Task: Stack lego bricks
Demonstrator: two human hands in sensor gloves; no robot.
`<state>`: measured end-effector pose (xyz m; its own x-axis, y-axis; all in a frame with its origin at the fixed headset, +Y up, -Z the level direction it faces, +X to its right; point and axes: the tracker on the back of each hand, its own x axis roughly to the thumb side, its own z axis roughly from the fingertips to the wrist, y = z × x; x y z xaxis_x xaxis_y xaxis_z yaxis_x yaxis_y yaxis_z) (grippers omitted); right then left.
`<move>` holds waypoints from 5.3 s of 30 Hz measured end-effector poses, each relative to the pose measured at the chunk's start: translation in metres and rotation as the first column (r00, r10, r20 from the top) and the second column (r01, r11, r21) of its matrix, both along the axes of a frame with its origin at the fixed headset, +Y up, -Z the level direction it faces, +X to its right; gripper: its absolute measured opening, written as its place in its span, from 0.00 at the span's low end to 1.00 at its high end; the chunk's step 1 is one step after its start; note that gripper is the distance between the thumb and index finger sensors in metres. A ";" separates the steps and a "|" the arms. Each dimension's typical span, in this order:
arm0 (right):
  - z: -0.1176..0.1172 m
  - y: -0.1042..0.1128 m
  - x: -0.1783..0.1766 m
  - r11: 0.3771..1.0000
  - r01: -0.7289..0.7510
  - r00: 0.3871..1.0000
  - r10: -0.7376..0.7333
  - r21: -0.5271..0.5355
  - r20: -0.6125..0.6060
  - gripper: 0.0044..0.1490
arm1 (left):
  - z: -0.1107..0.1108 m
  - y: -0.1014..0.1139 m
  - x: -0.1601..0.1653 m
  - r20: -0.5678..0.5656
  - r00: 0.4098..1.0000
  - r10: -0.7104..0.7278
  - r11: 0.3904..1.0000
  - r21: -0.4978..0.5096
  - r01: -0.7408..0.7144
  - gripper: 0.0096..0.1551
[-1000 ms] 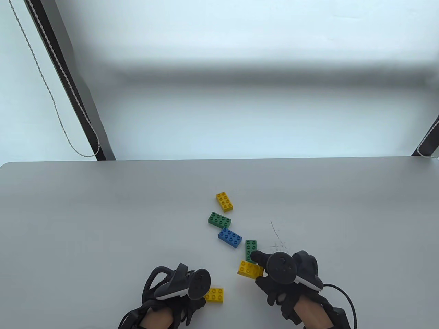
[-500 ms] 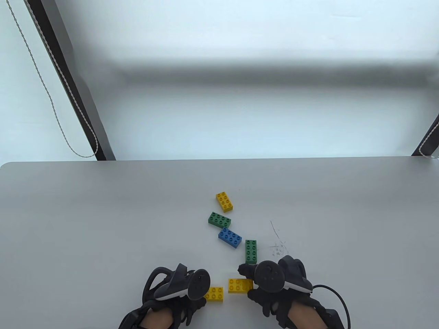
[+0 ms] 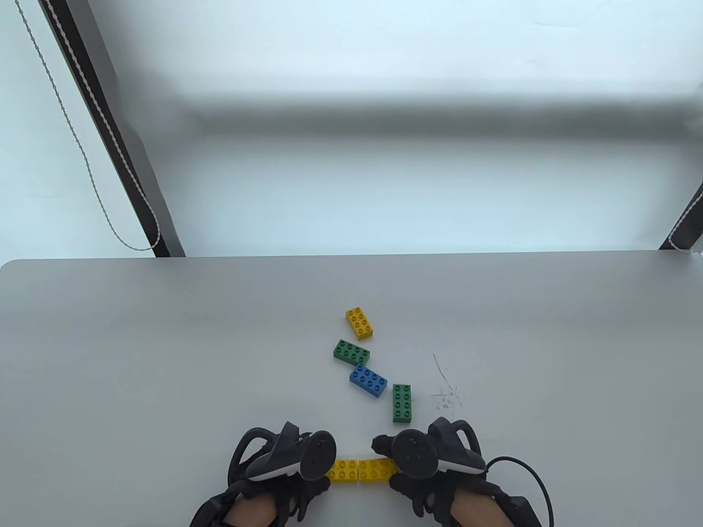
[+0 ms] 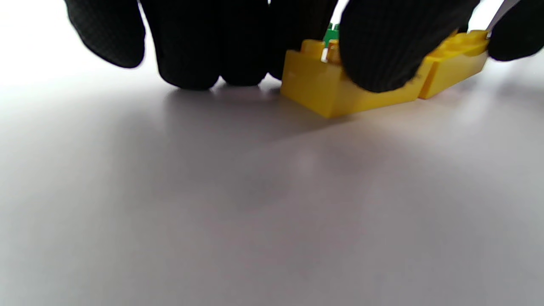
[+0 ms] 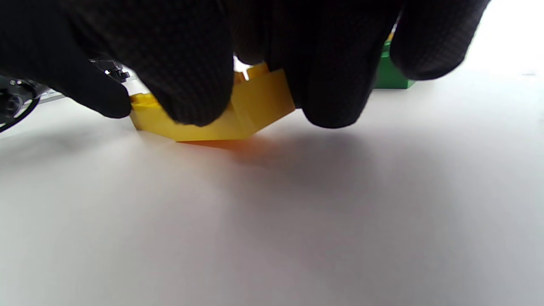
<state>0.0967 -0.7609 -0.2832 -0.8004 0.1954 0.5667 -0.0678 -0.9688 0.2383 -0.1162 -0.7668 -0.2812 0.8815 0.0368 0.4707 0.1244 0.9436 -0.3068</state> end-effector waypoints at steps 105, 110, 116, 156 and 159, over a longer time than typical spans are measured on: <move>-0.083 -0.004 -0.015 0.952 -0.282 0.776 0.153 0.120 0.612 0.45 | -0.001 0.001 0.001 -0.008 1.000 0.000 1.000 0.001 0.000 0.37; -0.080 -0.004 -0.011 0.960 -0.253 0.785 0.131 0.120 0.605 0.44 | -0.001 0.001 0.001 -0.008 1.000 0.000 1.000 0.001 0.000 0.37; -0.074 0.004 -0.010 0.966 -0.210 0.818 0.087 0.154 0.569 0.44 | -0.001 0.001 0.001 -0.008 1.000 0.000 1.000 0.001 0.000 0.37; 0.010 0.031 -0.053 0.967 0.071 0.993 -0.093 0.243 0.079 0.41 | -0.001 0.000 0.000 -0.014 1.000 -0.001 1.000 -0.014 0.001 0.37; 0.012 0.029 -0.056 0.972 0.063 0.995 -0.078 0.228 0.061 0.41 | -0.001 0.000 0.000 -0.014 1.000 -0.001 1.000 -0.014 0.001 0.38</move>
<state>0.0406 -0.7315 -0.2709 -0.8278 0.1262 0.5467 -0.1465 -0.9892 0.0065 -0.1160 -0.7663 -0.2823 0.8882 0.0427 0.4574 0.1206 0.9390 -0.3220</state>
